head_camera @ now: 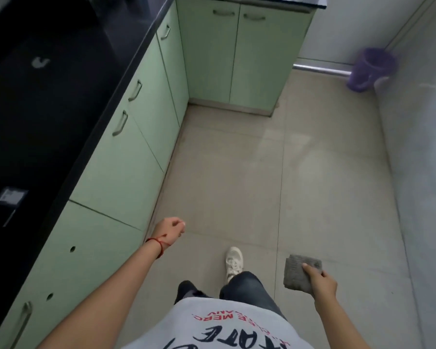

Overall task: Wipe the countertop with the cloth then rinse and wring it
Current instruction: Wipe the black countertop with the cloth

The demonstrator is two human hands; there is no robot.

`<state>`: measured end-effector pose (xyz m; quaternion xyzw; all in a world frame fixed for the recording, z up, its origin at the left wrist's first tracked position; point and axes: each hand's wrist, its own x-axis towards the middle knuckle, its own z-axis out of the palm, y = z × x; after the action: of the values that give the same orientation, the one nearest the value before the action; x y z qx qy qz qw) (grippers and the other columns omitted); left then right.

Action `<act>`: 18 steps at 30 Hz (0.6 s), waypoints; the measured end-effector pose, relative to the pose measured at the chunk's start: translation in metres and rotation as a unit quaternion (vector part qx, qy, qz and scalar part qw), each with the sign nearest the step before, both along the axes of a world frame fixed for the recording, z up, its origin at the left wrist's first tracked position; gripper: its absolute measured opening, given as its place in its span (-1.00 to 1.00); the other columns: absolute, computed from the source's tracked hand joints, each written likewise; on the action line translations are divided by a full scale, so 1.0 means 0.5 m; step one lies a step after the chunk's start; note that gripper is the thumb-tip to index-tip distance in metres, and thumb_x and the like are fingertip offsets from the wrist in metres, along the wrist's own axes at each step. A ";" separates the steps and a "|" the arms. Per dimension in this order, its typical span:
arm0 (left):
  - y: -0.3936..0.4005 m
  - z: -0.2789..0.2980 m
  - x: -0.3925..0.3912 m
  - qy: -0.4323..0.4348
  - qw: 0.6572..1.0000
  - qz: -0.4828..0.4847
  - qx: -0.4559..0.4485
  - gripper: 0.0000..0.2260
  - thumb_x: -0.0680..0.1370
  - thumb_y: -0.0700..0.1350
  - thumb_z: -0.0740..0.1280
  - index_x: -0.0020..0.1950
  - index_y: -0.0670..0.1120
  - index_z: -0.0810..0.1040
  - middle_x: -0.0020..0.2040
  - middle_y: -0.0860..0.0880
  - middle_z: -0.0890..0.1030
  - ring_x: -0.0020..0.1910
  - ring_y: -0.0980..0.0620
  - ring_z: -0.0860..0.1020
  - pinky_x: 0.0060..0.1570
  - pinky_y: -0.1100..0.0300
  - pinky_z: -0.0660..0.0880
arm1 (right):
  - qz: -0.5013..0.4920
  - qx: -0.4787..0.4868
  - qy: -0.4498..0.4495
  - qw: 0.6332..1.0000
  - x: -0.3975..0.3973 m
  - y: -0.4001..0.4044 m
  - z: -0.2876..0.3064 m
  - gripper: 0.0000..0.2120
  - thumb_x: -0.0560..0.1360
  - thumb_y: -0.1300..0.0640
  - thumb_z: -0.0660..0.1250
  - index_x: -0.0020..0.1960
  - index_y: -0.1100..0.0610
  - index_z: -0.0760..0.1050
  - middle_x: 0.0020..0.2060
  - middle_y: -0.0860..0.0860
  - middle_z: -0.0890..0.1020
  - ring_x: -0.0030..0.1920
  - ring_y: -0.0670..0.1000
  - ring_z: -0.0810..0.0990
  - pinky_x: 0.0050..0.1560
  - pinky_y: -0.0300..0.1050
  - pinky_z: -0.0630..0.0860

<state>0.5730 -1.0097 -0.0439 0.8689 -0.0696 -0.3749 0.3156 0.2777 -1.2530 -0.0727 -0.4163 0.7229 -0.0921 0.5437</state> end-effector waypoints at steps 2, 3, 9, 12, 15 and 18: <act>-0.025 -0.004 0.038 0.023 0.999 0.036 0.014 -0.79 0.52 -0.22 0.25 -0.32 -0.11 0.52 -0.25 -0.19 0.60 -0.21 -0.07 0.55 0.01 0.04 0.52 | 0.033 0.002 0.002 0.999 0.083 -0.075 0.009 -0.59 0.38 0.23 0.43 0.16 0.38 0.46 0.09 0.30 0.56 -0.05 0.20 0.55 -0.03 0.02 0.51; -0.033 -0.007 0.057 0.035 0.997 0.060 0.013 -0.76 0.52 -0.24 0.25 -0.35 -0.10 0.50 -0.26 -0.18 0.59 -0.21 -0.07 0.54 0.01 0.03 0.52 | 0.053 -0.004 0.001 0.999 0.129 -0.110 0.014 -0.60 0.38 0.22 0.43 0.15 0.38 0.46 0.08 0.30 0.57 -0.06 0.20 0.55 -0.05 0.02 0.51; -0.050 -0.030 0.174 0.061 0.977 0.205 0.025 -0.79 0.53 -0.26 0.24 -0.30 -0.11 0.52 -0.33 -0.10 0.57 -0.31 -0.07 0.53 -0.28 0.30 0.49 | 0.160 -0.019 -0.045 0.986 0.428 -0.272 0.046 -0.70 0.39 0.23 0.42 0.06 0.33 0.48 -0.05 0.23 0.57 -0.11 0.17 0.55 -0.14 0.01 0.51; -0.059 -0.061 0.248 0.076 0.964 0.250 0.043 -0.85 0.53 -0.27 0.24 -0.18 -0.23 0.57 -0.29 -0.16 0.59 -0.40 0.00 0.49 -0.59 0.52 0.36 | 0.194 -0.022 -0.070 0.978 0.577 -0.324 0.045 -0.77 0.39 0.24 0.42 0.00 0.29 0.50 -0.09 0.20 0.57 -0.13 0.17 0.56 -0.27 -0.05 0.52; -0.087 -0.089 0.339 0.080 0.956 0.280 0.046 -0.85 0.53 -0.26 0.24 -0.06 -0.30 0.59 -0.23 -0.21 0.59 -0.42 0.01 0.48 -0.61 0.46 0.36 | 0.213 -0.031 -0.084 0.973 0.709 -0.366 0.041 -0.84 0.40 0.25 0.41 -0.07 0.26 0.49 -0.13 0.19 0.57 -0.16 0.15 0.55 -0.33 -0.09 0.50; -0.135 -0.087 0.444 0.094 0.952 0.289 0.044 -0.84 0.52 -0.24 0.25 -0.08 -0.27 0.61 -0.30 -0.15 0.60 -0.43 0.00 0.50 -0.48 0.32 0.40 | 0.213 -0.031 -0.074 0.974 0.817 -0.406 0.040 -0.86 0.40 0.26 0.41 -0.09 0.27 0.49 -0.14 0.19 0.56 -0.15 0.15 0.54 -0.31 -0.09 0.50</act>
<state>0.7950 -1.0773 -0.0873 0.8257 0.2311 -0.3502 0.3771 0.6862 -1.4558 -0.0529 -0.5694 0.5725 -0.0270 0.5894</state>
